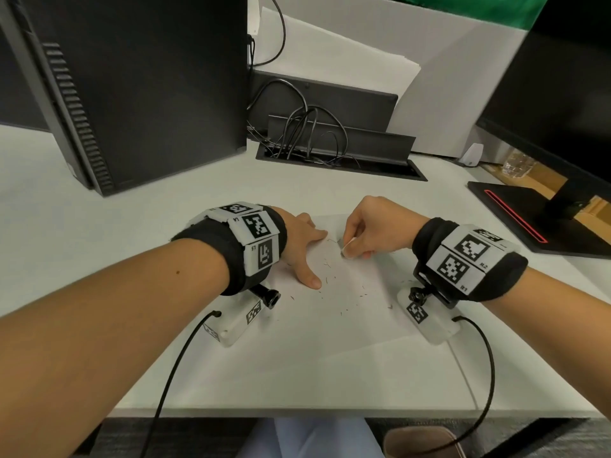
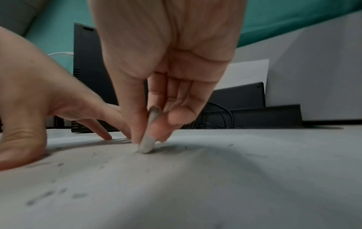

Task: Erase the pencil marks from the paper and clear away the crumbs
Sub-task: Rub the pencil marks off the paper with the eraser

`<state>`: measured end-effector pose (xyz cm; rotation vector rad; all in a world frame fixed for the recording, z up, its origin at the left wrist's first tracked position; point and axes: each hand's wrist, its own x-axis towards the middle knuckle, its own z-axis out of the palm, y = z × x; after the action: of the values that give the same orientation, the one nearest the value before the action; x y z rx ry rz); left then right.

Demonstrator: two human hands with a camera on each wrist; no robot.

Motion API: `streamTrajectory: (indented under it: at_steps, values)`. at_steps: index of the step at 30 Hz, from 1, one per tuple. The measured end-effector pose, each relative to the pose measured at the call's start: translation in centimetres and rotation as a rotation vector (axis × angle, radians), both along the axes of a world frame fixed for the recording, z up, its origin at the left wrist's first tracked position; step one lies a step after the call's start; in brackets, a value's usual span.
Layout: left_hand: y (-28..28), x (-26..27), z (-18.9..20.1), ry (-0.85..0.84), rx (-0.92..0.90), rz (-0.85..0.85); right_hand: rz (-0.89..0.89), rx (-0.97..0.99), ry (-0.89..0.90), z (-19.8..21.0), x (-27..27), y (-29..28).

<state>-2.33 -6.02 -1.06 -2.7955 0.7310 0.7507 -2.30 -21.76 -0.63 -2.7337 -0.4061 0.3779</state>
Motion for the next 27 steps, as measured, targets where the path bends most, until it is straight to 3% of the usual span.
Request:
streamTrajectory:
  at_steps: [5,9,15,19,23,27]
  values:
    - [0.2,0.2,0.0,0.002,-0.026,0.01,0.021,0.07,0.037,0.2,0.3,1.4]
    - [0.2,0.2,-0.1,0.025,-0.06,-0.002,0.124,0.139,0.182,0.0,-0.5,2.1]
    - [0.2,0.2,-0.1,0.009,-0.037,-0.003,0.077,0.034,-0.058,-0.2,0.4,1.9]
    - [0.2,0.3,-0.1,0.01,-0.028,-0.01,0.124,0.116,0.15,-0.1,-0.6,2.0]
    - [0.2,0.2,-0.1,-0.014,-0.031,0.0,0.05,0.069,0.002,-0.2,0.0,1.6]
    - [0.2,0.3,-0.1,-0.008,-0.023,-0.001,0.083,0.124,0.166,-0.1,-0.8,1.7]
